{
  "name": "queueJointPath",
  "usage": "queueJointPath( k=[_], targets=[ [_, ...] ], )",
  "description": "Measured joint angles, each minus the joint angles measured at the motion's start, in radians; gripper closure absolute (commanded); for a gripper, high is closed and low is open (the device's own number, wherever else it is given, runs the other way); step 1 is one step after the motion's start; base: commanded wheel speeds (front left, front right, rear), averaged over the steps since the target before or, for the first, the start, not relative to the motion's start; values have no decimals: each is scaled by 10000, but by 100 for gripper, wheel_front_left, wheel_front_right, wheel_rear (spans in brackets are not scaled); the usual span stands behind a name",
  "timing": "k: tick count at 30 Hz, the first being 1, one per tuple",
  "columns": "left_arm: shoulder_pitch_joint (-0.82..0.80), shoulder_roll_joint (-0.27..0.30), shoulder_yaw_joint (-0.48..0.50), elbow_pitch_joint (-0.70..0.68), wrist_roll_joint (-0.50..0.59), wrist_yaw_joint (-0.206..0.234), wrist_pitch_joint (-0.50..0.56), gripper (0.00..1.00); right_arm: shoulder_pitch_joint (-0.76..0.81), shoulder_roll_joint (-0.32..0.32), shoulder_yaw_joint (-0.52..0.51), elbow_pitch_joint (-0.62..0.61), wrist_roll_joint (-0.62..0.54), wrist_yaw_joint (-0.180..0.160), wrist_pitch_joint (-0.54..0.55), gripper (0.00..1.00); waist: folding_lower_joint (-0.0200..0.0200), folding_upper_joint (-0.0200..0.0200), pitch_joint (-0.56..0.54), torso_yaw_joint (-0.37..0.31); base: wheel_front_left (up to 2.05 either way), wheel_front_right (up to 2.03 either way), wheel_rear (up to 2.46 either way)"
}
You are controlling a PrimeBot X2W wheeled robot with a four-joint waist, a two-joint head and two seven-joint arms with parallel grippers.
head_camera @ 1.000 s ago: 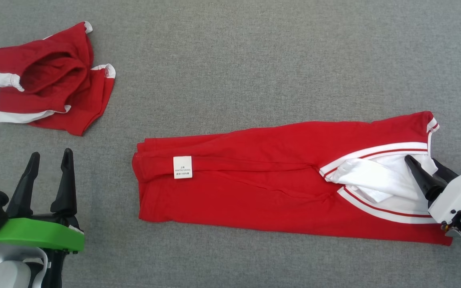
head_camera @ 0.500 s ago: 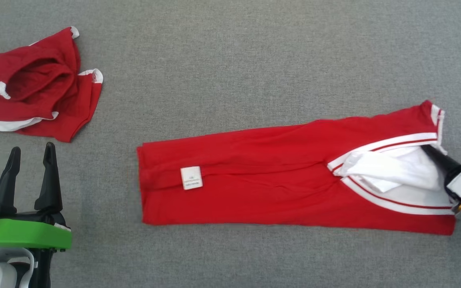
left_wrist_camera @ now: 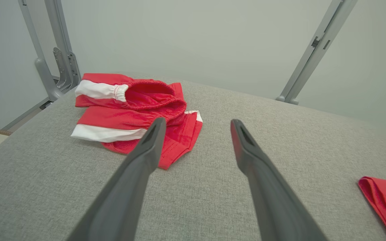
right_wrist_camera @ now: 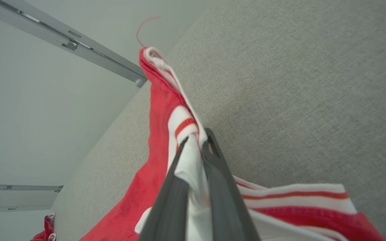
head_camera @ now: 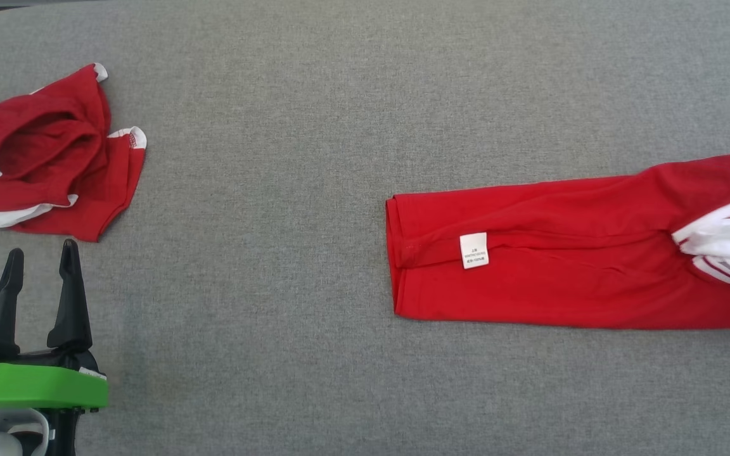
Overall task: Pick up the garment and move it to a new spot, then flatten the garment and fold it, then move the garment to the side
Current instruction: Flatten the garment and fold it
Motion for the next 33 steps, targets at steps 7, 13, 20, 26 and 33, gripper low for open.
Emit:
queueJointPath(
  k=[7,13,20,26,33],
  targets=[
    [95,-33,-263,134,84,-2,-4,0,-277,679,1868,-2516,487,1162,1331,100,0,0,-284,-240,0,0,0],
    [94,-67,-479,249,111,-4,17,0,-309,1488,4036,-3979,-704,1312,1755,100,0,0,-527,-392,0,0,0],
    [38,-65,-786,249,268,-107,222,0,-1182,2838,5198,-3684,-2736,529,913,100,0,0,-524,-522,0,0,0],
    [6,-42,-905,399,268,-199,328,0,-1979,4157,6389,-2658,-4172,-27,351,100,0,0,-474,-670,0,0,0],
    [-216,-44,-1032,412,267,-368,412,0,-2530,4886,7118,-1576,-5235,-328,-142,100,0,0,-442,-695,0,0,0]
  ],
)
